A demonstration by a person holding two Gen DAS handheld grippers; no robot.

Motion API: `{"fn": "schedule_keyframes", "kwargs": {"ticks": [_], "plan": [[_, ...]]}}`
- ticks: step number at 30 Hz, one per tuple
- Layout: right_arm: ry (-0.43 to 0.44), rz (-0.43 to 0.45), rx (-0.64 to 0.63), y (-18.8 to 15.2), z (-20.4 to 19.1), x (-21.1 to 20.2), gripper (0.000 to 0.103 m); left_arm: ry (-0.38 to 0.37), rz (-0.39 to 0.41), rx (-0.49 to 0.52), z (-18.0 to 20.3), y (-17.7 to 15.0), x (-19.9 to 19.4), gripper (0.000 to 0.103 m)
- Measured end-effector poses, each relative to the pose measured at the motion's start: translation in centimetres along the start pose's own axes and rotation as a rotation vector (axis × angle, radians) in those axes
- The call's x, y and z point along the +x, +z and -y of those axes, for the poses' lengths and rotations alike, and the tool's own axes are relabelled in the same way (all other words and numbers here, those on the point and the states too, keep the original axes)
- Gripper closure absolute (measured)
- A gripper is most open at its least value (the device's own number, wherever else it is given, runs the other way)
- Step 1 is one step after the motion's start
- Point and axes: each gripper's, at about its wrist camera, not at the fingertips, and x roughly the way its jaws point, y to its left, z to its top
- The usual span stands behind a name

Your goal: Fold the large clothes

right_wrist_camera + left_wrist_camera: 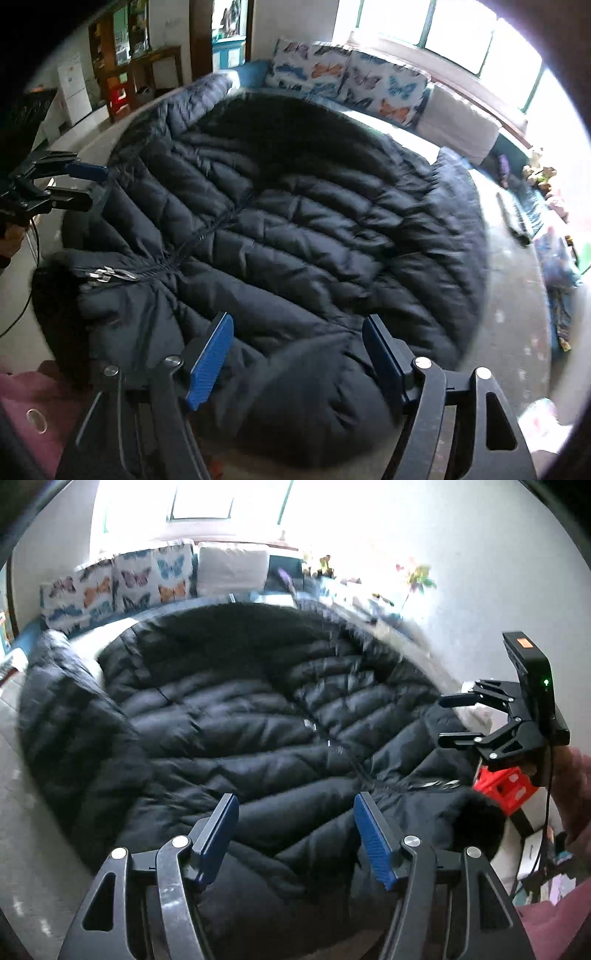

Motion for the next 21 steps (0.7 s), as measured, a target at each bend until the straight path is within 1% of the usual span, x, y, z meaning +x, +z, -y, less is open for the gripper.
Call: {"fn": "schedule_keyframes", "kwargs": {"ticks": [1,4,5,6,9,11,13,15,18,20,21], "plan": [[0.005,-0.020,0.001,-0.7,-0.7,0.7,0.024,-0.005,-0.029,0.004,0.2,-0.5,1.3,0.034],[0.040,-0.098,0.022,-3.0,-0.8,3.7,0.024,-0.013,-0.108,0.033,1.0,-2.7,3.8,0.034],[0.046,-0.105,0.024,-3.5,-0.9,4.0,0.024,-0.010,-0.116,0.041,1.3,-3.3,4.1,0.034],[0.053,-0.090,0.027,-3.8,-0.8,3.9,0.024,-0.001,-0.114,0.059,1.7,-3.9,4.2,0.034],[0.081,-0.109,0.032,-3.4,-0.4,3.2,0.024,0.005,-0.133,0.098,2.5,-4.4,3.9,0.034],[0.106,-0.093,0.033,-2.1,0.3,2.0,0.024,-0.026,-0.151,0.082,2.1,-4.2,3.9,0.033],[0.091,-0.058,0.022,-0.9,1.2,1.1,0.024,-0.046,-0.161,0.055,1.5,-4.1,4.3,0.033],[0.064,-0.028,0.023,0.7,2.5,0.6,0.024,-0.041,-0.162,0.062,1.6,-4.2,4.3,0.033],[0.016,-0.015,0.051,3.2,5.2,1.2,0.024,-0.027,-0.162,0.081,2.1,-4.3,4.2,0.032],[0.015,-0.014,0.075,5.2,6.6,2.4,0.024,-0.030,-0.163,0.080,2.1,-4.3,4.1,0.032],[0.029,-0.010,0.092,6.1,7.3,2.9,0.024,-0.035,-0.164,0.078,2.0,-4.2,3.9,0.032]]}}
